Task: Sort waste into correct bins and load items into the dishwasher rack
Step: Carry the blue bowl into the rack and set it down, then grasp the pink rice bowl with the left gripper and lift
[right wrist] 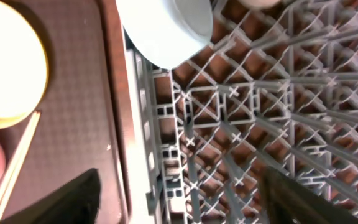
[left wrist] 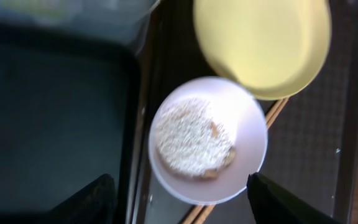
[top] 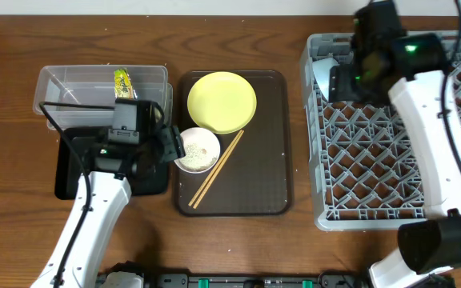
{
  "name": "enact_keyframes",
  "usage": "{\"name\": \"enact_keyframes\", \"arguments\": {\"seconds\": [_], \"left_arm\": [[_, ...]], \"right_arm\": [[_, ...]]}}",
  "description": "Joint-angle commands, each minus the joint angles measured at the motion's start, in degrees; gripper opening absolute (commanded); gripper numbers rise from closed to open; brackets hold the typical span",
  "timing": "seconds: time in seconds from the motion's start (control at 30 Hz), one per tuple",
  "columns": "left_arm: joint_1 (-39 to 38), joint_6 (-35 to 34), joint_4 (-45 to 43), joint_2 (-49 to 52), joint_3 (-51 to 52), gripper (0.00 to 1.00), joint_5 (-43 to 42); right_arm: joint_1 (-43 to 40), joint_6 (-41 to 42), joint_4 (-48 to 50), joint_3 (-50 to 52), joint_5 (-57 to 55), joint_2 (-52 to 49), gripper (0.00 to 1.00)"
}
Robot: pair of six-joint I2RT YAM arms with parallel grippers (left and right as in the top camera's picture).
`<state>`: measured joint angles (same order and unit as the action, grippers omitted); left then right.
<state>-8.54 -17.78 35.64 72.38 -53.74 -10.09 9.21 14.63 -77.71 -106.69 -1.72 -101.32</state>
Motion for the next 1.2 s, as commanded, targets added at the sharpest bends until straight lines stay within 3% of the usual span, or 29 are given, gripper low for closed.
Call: {"name": "enact_keyframes", "arguments": {"seconds": [0.0, 0.27, 0.47, 0.57, 0.9, 1.17], "left_arm": [[-2.7, 5.0, -2.5, 1.5, -1.1, 0.7, 0.3], [-9.9, 6.6, -12.1, 9.2, -1.1, 0.7, 0.3], [-14.0, 6.6, -15.2, 17.0, -1.1, 0.69, 0.3], [-15.2, 6.2, -15.2, 19.8, -1.1, 0.64, 0.3], [-17.0, 6.1, -15.0, 24.5, -1.1, 0.27, 0.3], [-17.0, 6.1, -14.4, 21.8, -1.2, 0.09, 0.3]], "right_arm": [[-3.2, -4.2, -1.1, -0.1, 10.4, 0.3, 0.86], [-4.6, -6.6, -2.8, 0.0, 11.2, 0.3, 0.92], [-4.6, -6.6, -3.0, 0.0, 11.2, 0.3, 0.93], [-4.6, -6.6, -3.0, 0.0, 11.2, 0.3, 0.93], [-4.6, -6.6, -3.1, 0.1, 11.2, 0.3, 0.93], [-4.6, -6.6, -3.3, 0.1, 11.2, 0.3, 0.94]]}}
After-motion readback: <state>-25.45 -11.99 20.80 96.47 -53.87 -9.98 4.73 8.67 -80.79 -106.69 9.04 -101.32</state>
